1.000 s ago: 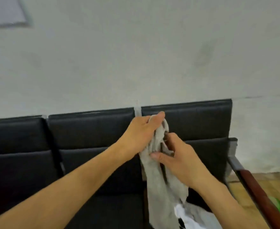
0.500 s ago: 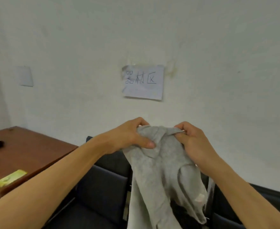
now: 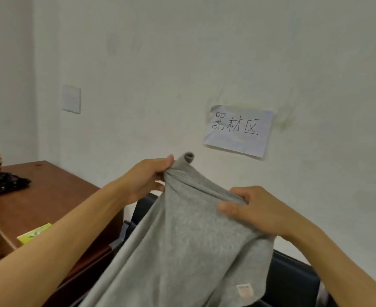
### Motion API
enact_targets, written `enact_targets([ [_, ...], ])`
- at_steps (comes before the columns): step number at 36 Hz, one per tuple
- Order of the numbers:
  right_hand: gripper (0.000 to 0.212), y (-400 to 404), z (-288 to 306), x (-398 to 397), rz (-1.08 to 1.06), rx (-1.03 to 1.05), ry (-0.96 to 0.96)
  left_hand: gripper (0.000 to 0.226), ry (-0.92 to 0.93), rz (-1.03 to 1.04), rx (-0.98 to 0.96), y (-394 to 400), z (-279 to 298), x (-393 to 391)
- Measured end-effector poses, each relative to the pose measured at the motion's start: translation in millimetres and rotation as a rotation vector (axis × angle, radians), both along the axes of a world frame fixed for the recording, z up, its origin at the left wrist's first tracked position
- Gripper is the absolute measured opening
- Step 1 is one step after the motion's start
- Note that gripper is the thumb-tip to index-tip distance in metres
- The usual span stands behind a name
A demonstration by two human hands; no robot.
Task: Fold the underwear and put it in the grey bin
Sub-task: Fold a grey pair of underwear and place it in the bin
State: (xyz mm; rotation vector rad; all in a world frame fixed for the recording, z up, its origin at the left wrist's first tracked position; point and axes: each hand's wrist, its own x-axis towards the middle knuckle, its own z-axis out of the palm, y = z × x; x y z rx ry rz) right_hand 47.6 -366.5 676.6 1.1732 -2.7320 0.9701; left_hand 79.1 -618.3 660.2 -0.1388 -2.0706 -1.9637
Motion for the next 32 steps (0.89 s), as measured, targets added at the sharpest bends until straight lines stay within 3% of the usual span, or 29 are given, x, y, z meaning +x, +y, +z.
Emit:
enact_targets([
  [2, 0.062, 0.3, -4.9, -0.9, 0.063, 0.067, -0.078, 0.040, 0.028, 0.018, -0.006, -0.2, 3.2, -4.8],
  [5, 0.030, -1.2, -9.2, -7.7, 0.071, 0.093, -0.055, 0.040, 0.028, -0.054, 0.122, 13.0, 12.3, -12.1],
  [9, 0.024, 7.0, 4.1, -30.9, -0.083, -0.160, 0.010, 0.037, 0.018, -0.019, 0.227, 22.9, 21.7, -25.7],
  [13, 0.026, 17.0, 21.0, -54.2, -0.206, -0.445, -0.039, 0.056, -0.062, -0.101, -0.108, 14.5, 20.3, -38.8],
  [17, 0.025, 13.6, 38.9, -61.4, -0.209, -0.477, 0.055, 0.085, -0.328, -0.396, -0.403, 22.4, 4.2, -49.6],
  [20, 0.016, 4.9, 47.2, -71.8, -0.200, -0.546, 0.090, 0.059, -0.338, -0.479, -0.398, 51.1, -16.2, -56.3],
  [22, 0.010, -2.5, 48.8, -83.3, -0.180, -0.705, -0.040, 0.050, -0.253, -0.489, -0.224, 74.4, -26.1, -63.2],
  [26, 0.008, -10.9, 53.9, -105.5, -0.026, -1.008, -0.530, 0.042, -0.141, -0.559, 0.029, 111.2, -23.0, -75.0],
  [29, 0.020, -2.2, 46.2, -115.5, 0.174, -0.933, -0.905, 0.035, -0.101, -0.555, 0.069, 131.2, -22.7, -80.4],
  [32, 0.010, 11.7, 20.7, -132.6, 0.127, -0.792, -0.816, 0.038, -0.093, -0.402, 0.155, 146.2, -28.7, -89.2],
])
